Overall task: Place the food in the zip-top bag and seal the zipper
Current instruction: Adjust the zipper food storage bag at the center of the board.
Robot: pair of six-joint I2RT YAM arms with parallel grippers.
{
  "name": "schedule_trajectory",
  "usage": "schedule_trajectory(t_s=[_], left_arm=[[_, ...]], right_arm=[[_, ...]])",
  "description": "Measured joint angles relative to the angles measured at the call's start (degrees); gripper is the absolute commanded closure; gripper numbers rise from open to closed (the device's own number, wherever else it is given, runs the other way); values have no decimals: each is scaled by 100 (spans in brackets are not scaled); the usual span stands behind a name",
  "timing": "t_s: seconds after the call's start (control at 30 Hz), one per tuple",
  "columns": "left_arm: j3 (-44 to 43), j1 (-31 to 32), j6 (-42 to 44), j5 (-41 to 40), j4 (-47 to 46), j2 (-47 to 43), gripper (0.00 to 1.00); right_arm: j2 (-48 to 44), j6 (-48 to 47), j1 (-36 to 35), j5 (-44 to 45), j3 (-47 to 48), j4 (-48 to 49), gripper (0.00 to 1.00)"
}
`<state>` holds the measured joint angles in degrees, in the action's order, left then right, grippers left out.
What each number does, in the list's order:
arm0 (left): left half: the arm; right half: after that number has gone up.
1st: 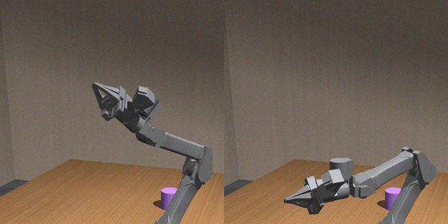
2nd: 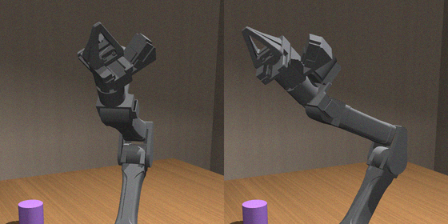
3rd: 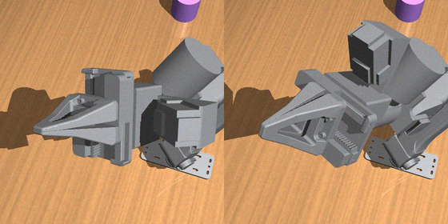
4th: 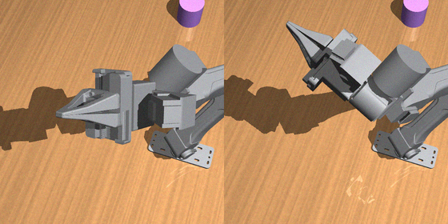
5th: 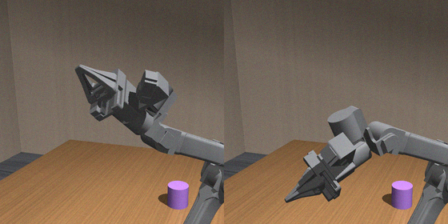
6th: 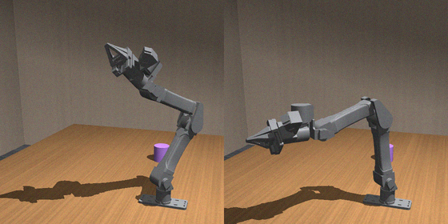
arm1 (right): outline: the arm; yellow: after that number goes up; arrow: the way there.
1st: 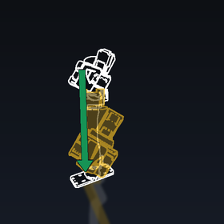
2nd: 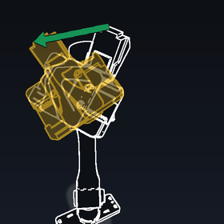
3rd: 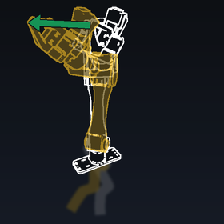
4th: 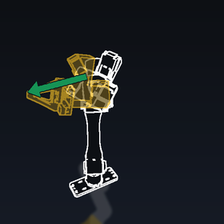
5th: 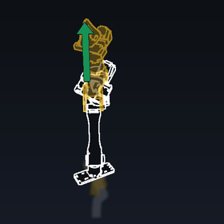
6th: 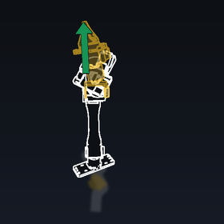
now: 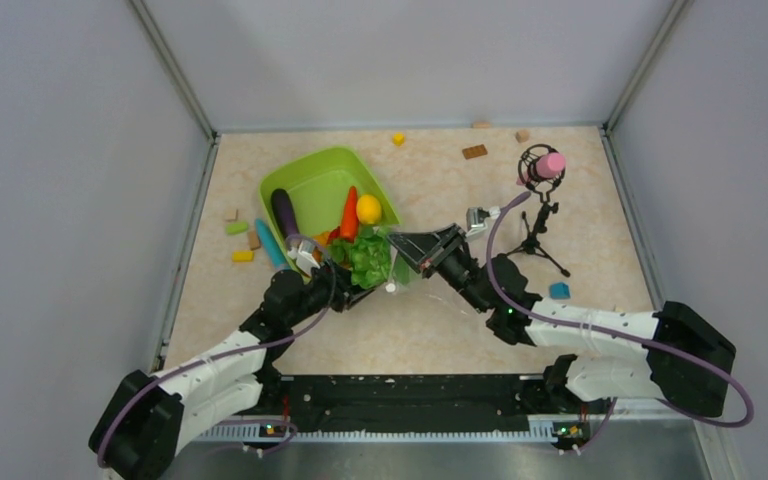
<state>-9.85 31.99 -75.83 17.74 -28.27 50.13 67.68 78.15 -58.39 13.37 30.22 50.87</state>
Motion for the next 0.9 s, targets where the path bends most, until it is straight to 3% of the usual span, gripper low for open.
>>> schedule_trajectory(t_s=[0.07,0.1,0.4,0.67,0.9], left_arm=[[-2,28,-63,-15,-81,81,95],[-7,37,-90,-22,-114,107,100],[-295,42,229,-275,299,-168,100],[-1600,175,1462,-953,1834,-938,100],[-3110,1014,2553,-1222,2402,-44,100]], right_arm=[[17,-9,-7,-9,20,17,100],[24,-11,-7,-13,24,20,100],[-345,-125,-13,17,-190,-278,100],[-1825,-1759,-11,365,114,-2942,100],[-2002,-3014,-11,675,833,-4931,100]])
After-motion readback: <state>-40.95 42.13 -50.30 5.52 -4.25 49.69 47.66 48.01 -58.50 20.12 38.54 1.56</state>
